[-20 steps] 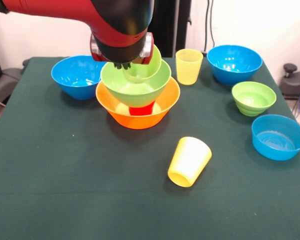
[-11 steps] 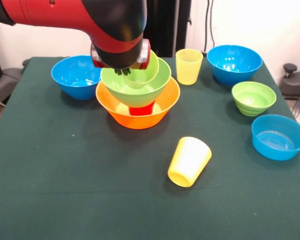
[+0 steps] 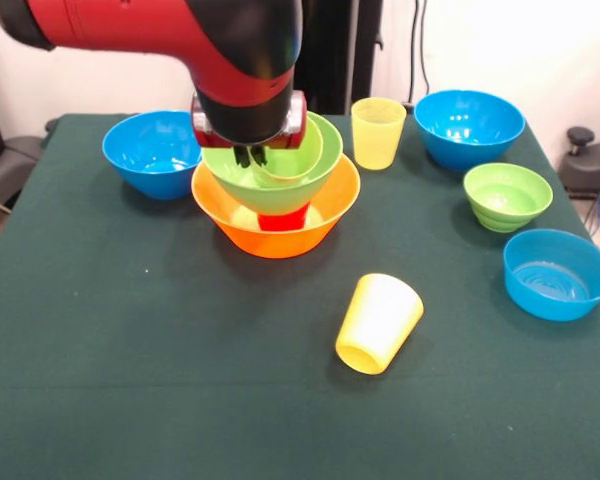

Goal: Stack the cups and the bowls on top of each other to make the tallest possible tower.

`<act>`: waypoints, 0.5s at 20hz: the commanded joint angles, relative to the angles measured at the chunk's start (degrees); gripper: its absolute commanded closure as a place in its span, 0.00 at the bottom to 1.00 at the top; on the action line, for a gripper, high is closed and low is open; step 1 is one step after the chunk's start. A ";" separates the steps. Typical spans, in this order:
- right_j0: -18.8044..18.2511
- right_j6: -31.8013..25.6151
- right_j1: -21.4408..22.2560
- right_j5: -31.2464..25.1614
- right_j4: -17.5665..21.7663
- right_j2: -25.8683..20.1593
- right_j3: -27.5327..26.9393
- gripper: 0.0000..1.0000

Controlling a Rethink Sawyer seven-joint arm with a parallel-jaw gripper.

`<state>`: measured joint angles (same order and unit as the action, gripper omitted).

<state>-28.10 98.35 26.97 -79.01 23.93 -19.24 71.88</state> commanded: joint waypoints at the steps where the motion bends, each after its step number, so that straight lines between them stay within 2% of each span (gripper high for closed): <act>1: 0.31 -3.84 8.41 8.40 -0.61 -2.44 11.22 1.00; 5: -0.75 -6.01 12.57 6.31 -3.10 -3.86 12.14 1.00; 10: -0.77 -7.83 16.43 2.06 -4.27 -4.19 11.76 1.00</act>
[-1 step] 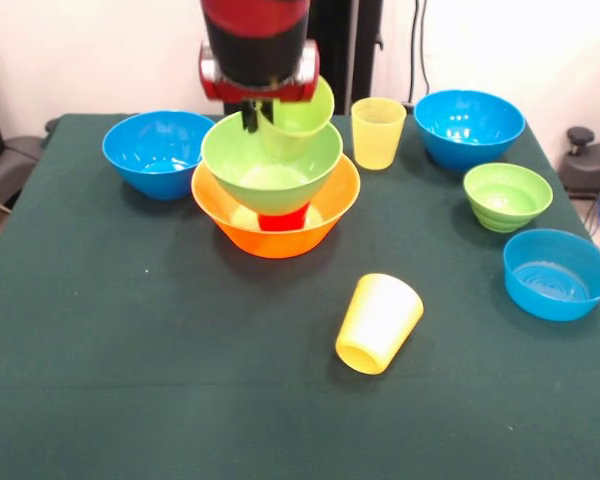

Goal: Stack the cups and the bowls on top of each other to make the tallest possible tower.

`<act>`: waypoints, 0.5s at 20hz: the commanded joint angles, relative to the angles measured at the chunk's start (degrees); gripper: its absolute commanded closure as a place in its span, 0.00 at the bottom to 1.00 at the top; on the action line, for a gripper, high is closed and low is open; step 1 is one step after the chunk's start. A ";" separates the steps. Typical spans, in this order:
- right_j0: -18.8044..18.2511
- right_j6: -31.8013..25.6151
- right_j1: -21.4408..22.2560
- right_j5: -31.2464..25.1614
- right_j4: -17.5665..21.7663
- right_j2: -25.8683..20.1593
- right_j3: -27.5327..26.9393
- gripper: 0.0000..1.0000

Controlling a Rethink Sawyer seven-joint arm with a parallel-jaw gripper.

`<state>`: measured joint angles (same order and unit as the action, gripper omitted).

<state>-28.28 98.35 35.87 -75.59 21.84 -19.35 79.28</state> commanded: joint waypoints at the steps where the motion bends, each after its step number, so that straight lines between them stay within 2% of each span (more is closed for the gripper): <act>1: -0.74 -7.76 8.14 -1.73 -2.76 -4.15 4.46 1.00; 6: -1.24 -7.25 10.82 -0.20 -4.92 -4.09 6.38 1.00; 10: -1.78 -7.79 13.00 3.09 -5.62 -3.97 9.76 1.00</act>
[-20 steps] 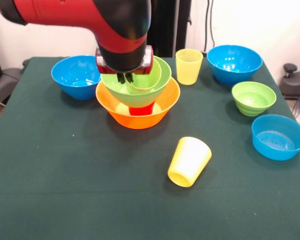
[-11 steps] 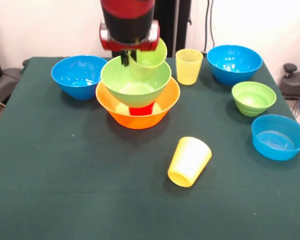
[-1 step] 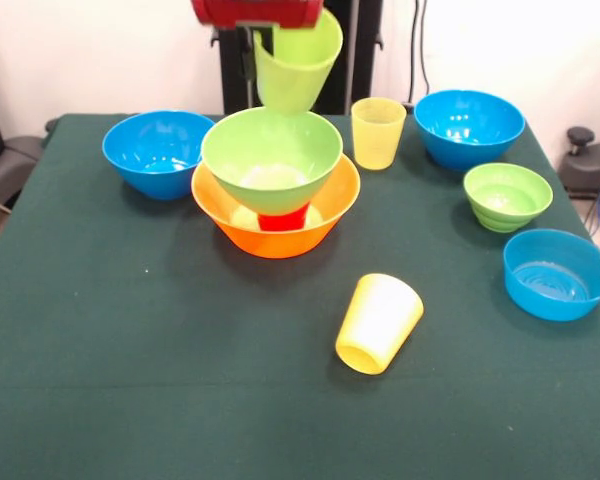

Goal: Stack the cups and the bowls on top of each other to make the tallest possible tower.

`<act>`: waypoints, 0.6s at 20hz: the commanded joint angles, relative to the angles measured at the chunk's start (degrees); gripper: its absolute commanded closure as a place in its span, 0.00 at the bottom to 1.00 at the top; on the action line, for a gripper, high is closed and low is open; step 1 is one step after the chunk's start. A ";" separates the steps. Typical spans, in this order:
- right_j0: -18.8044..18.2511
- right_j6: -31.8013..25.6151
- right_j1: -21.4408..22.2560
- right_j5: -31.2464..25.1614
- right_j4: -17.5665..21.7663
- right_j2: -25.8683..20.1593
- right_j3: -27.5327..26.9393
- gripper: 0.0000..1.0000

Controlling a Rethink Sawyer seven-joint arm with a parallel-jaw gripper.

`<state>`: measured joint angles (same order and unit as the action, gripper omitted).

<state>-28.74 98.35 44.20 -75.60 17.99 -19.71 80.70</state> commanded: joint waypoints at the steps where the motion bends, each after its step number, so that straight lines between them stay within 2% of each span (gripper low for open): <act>1: -1.53 -7.88 4.69 3.96 -1.93 -3.73 8.83 1.00; 7: -3.06 -8.54 7.00 11.86 -2.04 -4.19 16.34 1.00; 12: -3.86 -7.77 6.74 14.81 -0.95 -4.66 19.21 1.00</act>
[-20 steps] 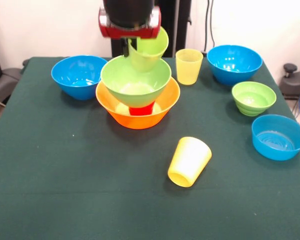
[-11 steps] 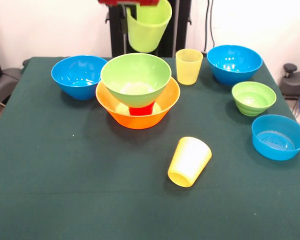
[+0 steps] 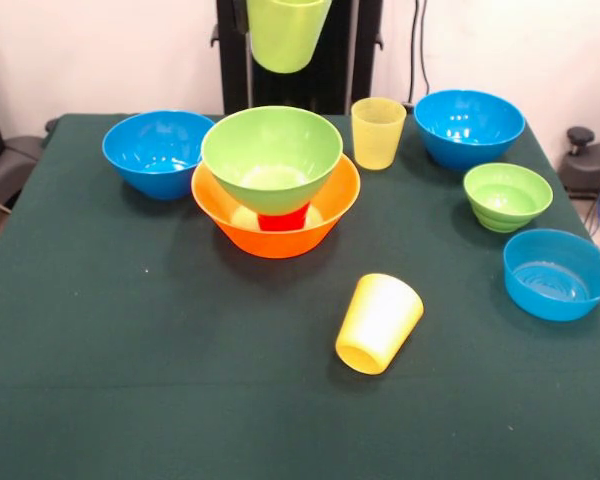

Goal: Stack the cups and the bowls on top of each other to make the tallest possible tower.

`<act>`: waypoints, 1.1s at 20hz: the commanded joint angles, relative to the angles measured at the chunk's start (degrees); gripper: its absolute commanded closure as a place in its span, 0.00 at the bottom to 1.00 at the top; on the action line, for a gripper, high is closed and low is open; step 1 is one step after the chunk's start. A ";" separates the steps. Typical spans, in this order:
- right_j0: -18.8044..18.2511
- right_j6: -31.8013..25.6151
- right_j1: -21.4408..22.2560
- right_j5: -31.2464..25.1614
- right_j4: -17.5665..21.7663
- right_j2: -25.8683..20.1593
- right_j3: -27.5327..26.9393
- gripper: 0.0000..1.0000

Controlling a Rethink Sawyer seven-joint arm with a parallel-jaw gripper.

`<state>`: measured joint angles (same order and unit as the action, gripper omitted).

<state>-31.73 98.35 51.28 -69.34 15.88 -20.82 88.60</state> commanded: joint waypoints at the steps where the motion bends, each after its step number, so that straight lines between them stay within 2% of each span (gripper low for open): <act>1: -0.81 -7.59 -0.90 8.47 1.64 -3.52 11.24 1.00; 9: -1.16 -6.47 -5.27 12.11 4.71 -3.00 11.29 1.00; 22: -1.43 -6.52 -7.23 14.73 8.61 -2.59 11.69 1.00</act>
<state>-32.78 98.35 47.40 -60.80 19.13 -21.58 96.03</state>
